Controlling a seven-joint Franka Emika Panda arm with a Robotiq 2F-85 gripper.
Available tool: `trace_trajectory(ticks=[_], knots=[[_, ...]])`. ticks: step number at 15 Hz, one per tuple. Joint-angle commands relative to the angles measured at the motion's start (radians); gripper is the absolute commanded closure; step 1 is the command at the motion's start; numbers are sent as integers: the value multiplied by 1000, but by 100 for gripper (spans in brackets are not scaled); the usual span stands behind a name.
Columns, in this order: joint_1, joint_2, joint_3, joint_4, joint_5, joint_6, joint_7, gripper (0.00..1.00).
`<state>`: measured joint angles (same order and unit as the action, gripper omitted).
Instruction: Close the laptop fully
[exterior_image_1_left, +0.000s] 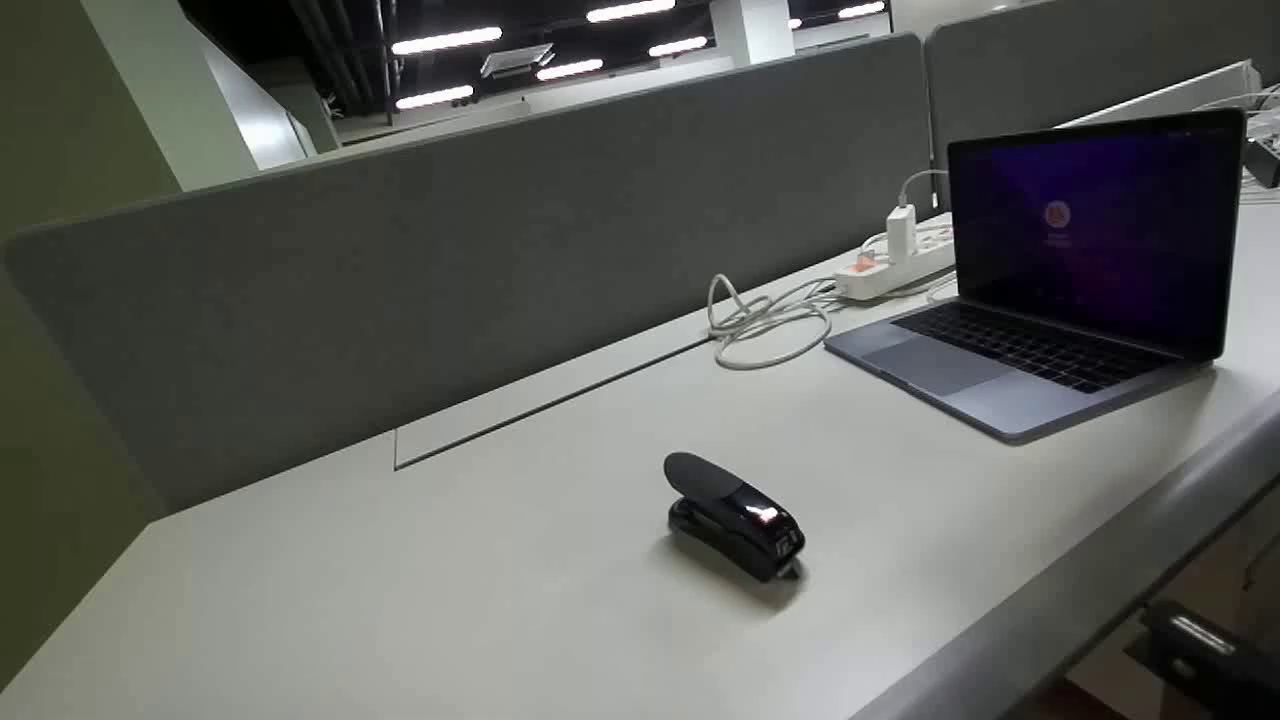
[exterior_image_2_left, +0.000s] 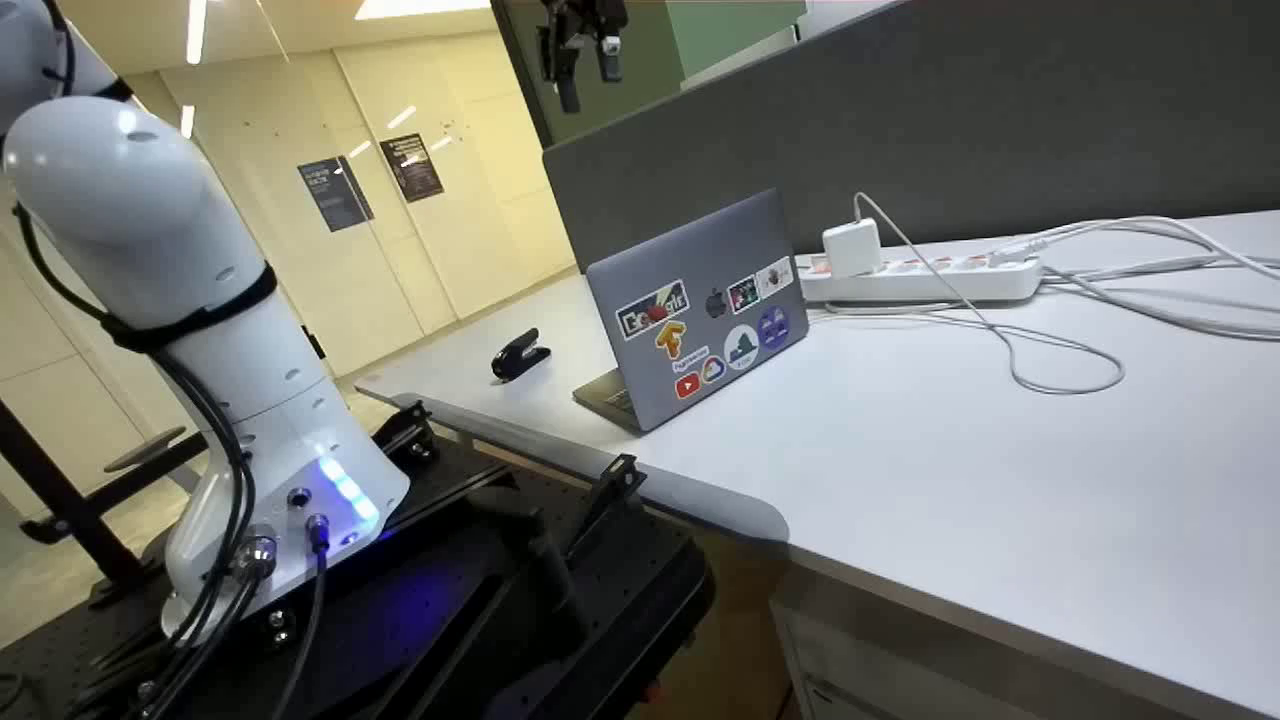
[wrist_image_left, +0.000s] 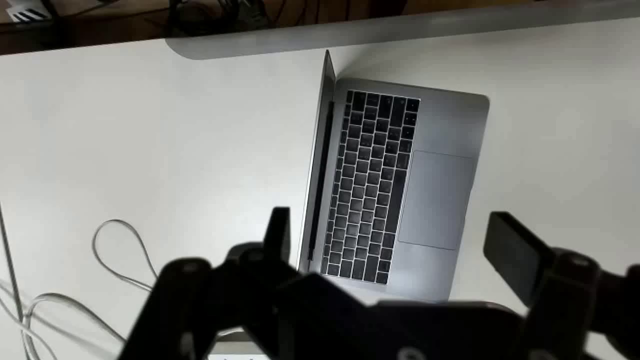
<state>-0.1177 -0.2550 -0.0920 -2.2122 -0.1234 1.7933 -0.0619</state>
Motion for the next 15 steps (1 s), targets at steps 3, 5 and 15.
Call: trace_trajectory(ticks=[3, 5, 15], knots=[[6, 0, -6, 2, -1, 0, 1, 0], [6, 0, -6, 2, -1, 0, 1, 0], [2, 8, -25, -29, 34, 78, -21, 0]])
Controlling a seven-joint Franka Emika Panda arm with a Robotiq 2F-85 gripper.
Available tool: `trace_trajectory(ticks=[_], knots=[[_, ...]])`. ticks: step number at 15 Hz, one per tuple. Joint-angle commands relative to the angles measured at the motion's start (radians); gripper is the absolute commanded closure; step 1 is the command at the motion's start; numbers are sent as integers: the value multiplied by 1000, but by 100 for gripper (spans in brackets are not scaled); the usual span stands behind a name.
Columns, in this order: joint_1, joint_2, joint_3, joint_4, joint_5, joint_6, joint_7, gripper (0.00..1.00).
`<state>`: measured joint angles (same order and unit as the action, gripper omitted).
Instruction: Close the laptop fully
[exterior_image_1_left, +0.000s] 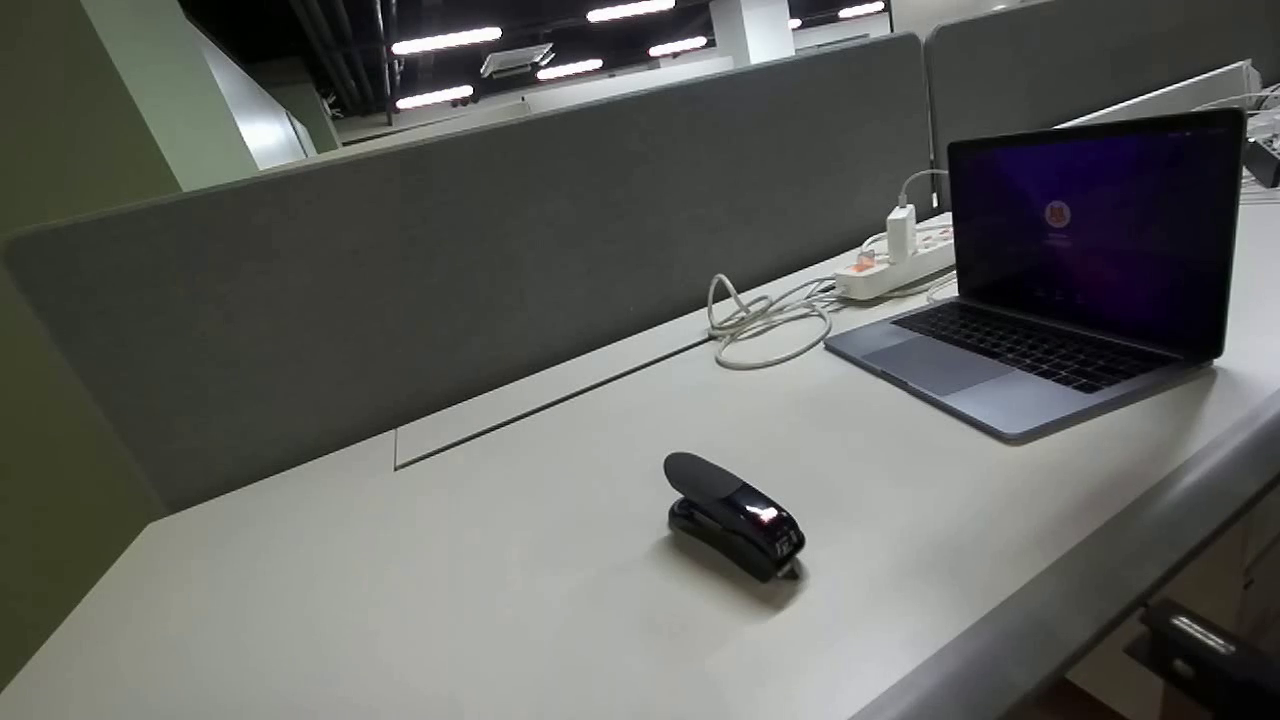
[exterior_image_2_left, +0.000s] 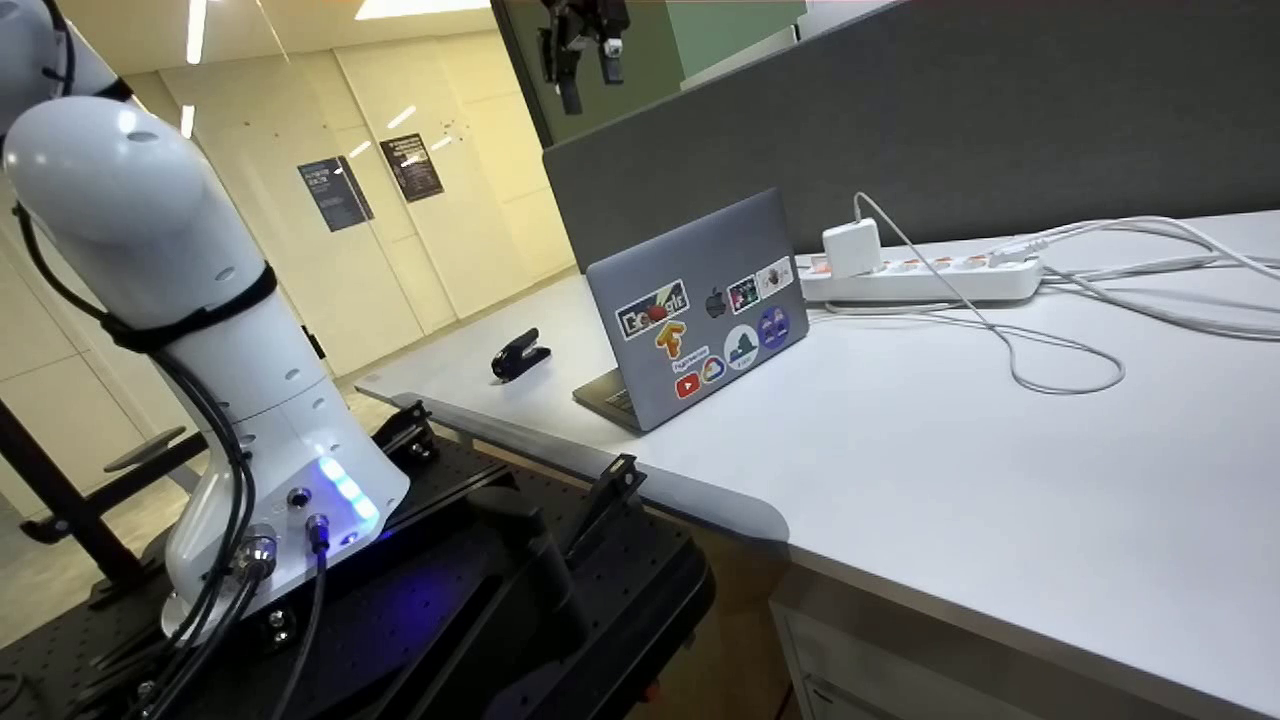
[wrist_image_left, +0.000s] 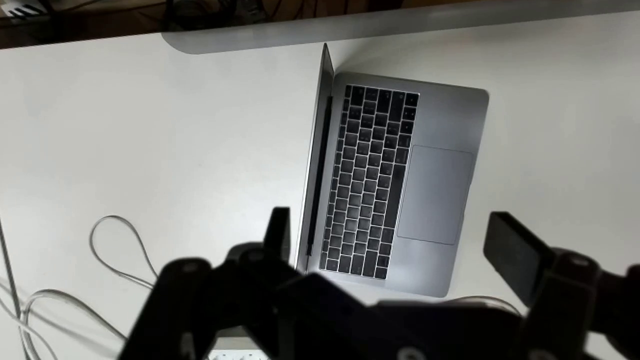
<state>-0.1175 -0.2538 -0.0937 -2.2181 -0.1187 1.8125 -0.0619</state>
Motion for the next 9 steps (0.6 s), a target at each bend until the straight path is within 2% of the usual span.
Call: trace_trajectory(ticks=[1, 4, 9], knots=[[2, 7, -34, -38, 44, 93, -50, 0], [-3, 30, -78, -81, 140, 195, -147, 0], [-27, 101, -135, -121, 229, 272, -280, 0]])
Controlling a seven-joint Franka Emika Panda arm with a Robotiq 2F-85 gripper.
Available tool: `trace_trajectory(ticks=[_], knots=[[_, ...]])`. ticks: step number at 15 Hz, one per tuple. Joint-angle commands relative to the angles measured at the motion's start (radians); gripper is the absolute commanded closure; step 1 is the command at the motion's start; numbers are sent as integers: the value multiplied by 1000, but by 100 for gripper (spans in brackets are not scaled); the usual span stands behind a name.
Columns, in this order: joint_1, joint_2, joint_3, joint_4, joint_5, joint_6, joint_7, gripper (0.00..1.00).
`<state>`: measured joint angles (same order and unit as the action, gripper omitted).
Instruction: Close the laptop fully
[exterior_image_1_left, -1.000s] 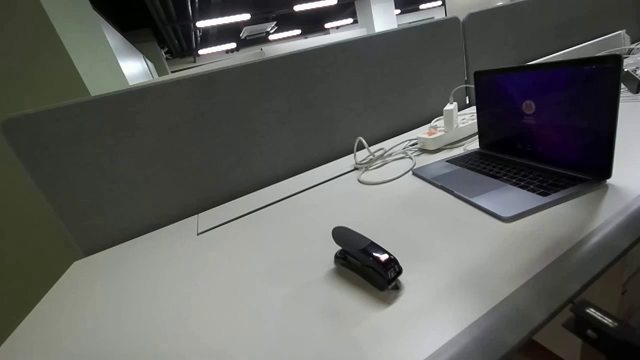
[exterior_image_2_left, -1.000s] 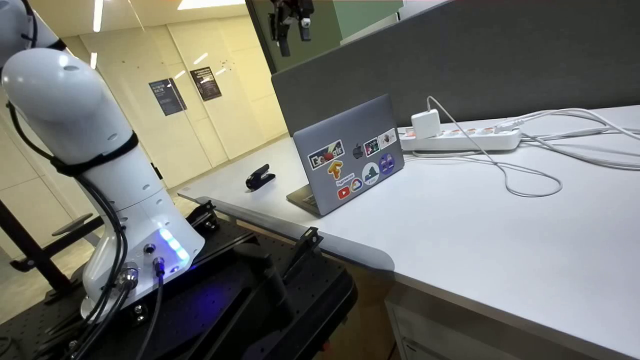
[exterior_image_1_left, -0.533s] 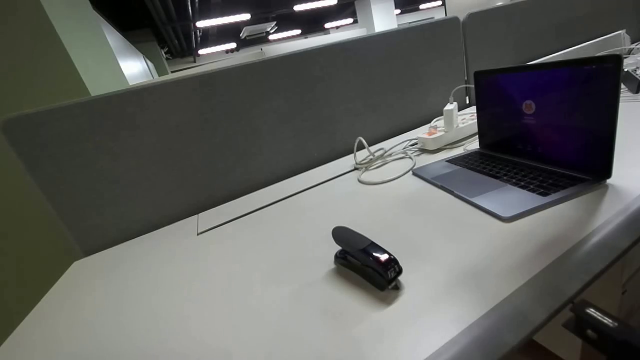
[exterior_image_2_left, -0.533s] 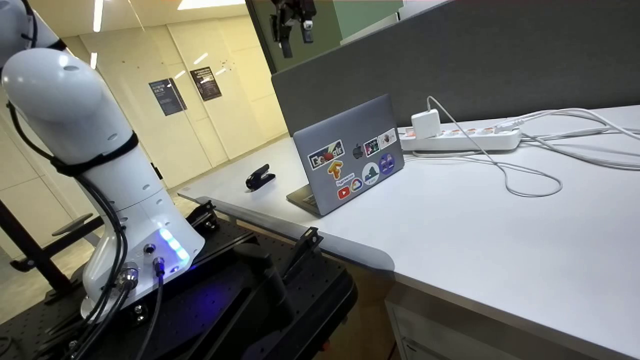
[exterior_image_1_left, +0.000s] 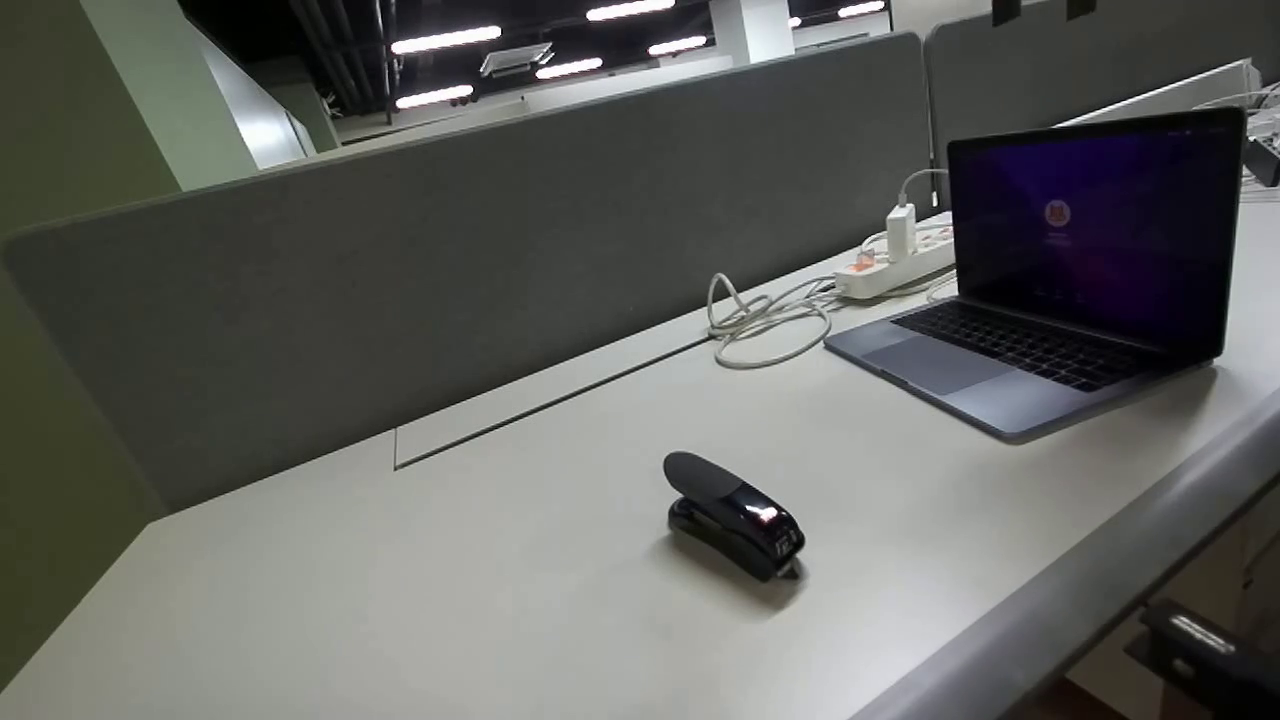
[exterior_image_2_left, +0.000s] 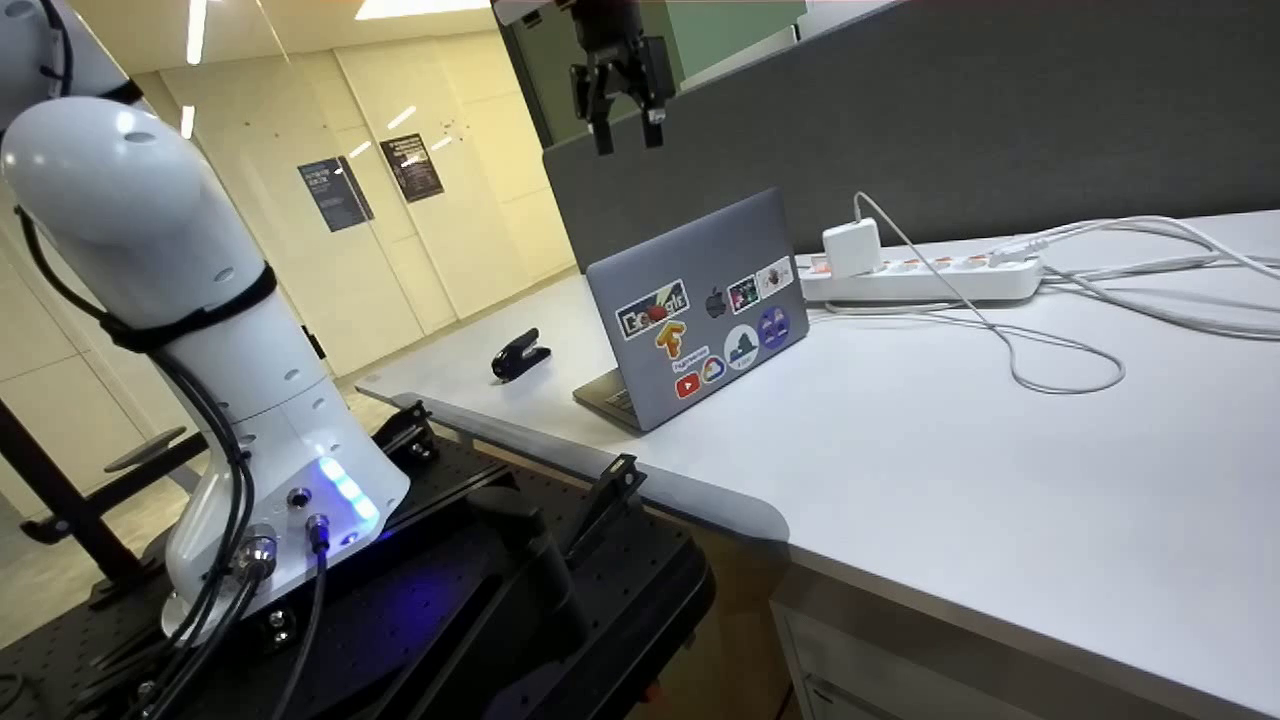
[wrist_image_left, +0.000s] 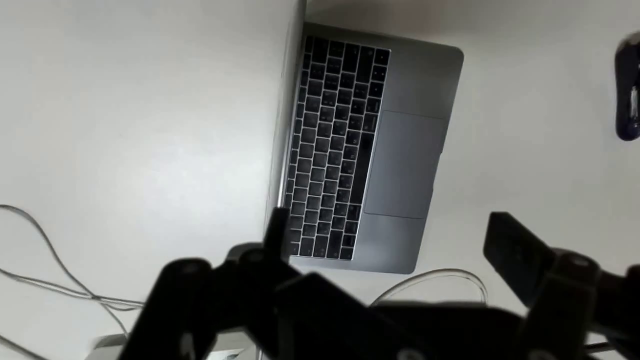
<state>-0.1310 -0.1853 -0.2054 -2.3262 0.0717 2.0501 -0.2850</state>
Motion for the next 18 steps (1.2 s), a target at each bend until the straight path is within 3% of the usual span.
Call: trace_trajectory(ticks=[1, 5, 11, 18], knots=[[-20, 49, -30, -19, 45, 53, -79, 0], [-42, 120, -52, -30, 91, 92, -189, 0], [-60, 149, -40, -32, 100, 91, -202, 0], [-52, 197, -15, -46, 220, 311, -239, 0]])
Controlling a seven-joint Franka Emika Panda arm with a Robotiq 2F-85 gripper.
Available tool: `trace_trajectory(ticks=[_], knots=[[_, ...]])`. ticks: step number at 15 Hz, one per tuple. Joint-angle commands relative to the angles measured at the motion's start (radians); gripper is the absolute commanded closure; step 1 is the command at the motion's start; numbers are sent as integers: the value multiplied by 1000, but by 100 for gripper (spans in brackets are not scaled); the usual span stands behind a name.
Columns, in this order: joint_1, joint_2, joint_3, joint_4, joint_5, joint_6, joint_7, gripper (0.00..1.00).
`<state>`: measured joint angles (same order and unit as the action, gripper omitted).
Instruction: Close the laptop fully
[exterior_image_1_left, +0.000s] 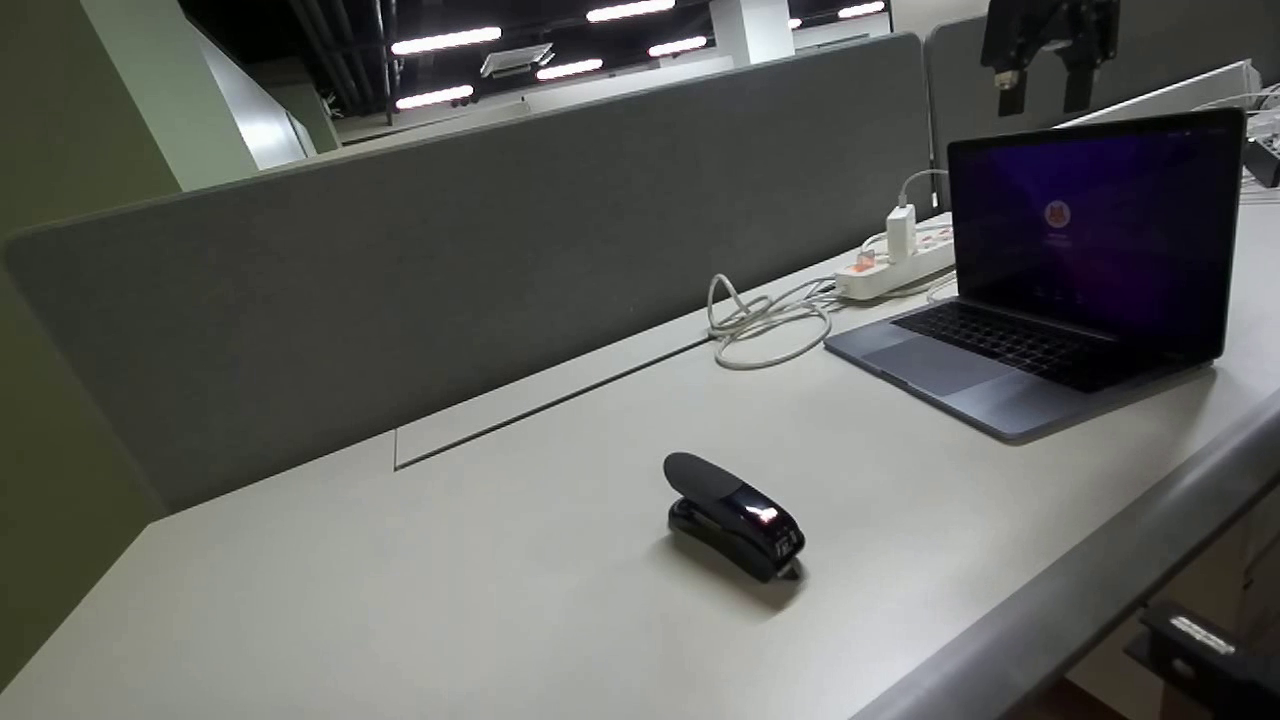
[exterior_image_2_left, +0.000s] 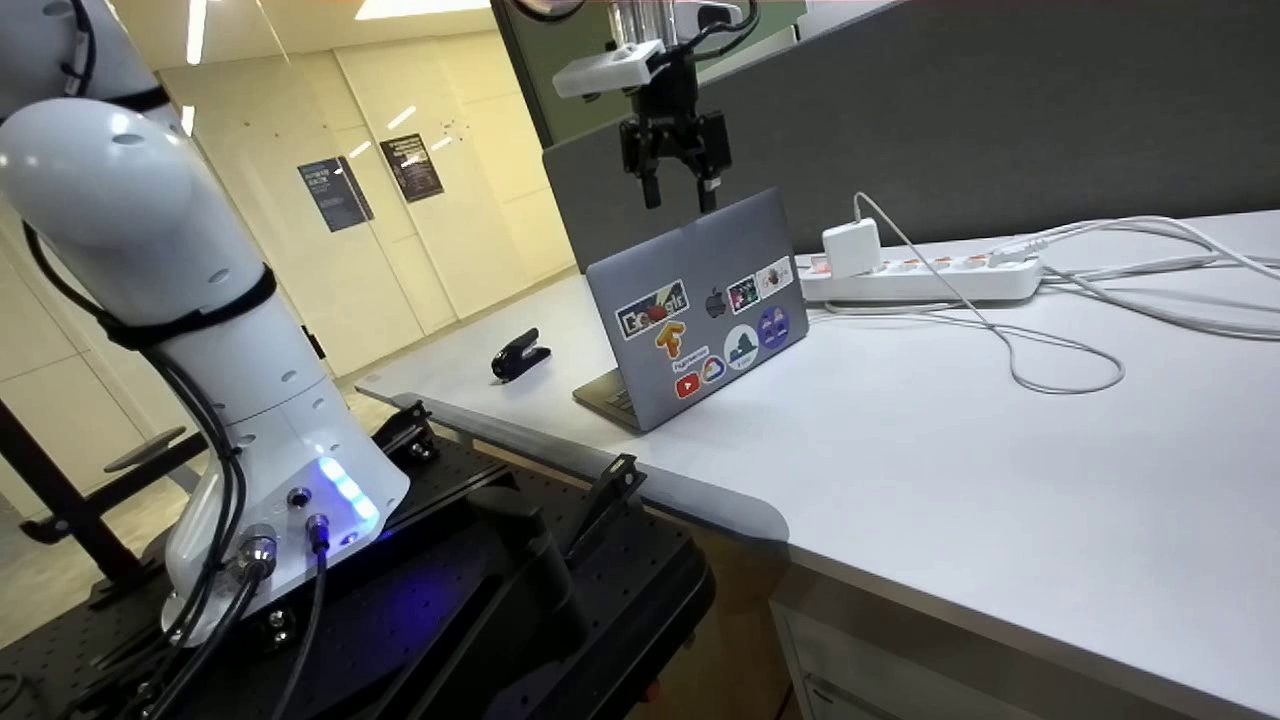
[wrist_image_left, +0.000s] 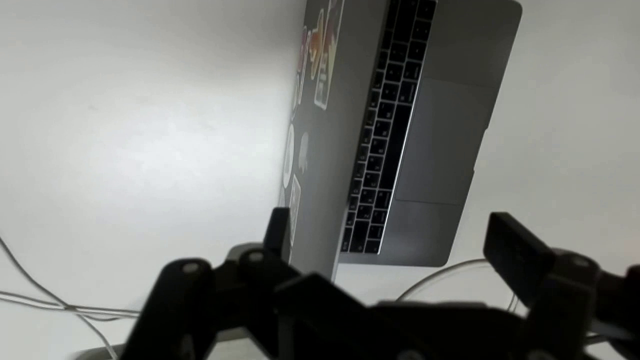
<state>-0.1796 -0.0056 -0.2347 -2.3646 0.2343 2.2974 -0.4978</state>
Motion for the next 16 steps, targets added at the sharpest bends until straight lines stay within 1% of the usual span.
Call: trace_trajectory(ticks=[1, 5, 16], knots=[[-4, 25, 20, -9, 74, 83, -36, 0], [-4, 44, 47, -20, 120, 132, -68, 0], [27, 40, 123, -65, 181, 161, -154, 0]])
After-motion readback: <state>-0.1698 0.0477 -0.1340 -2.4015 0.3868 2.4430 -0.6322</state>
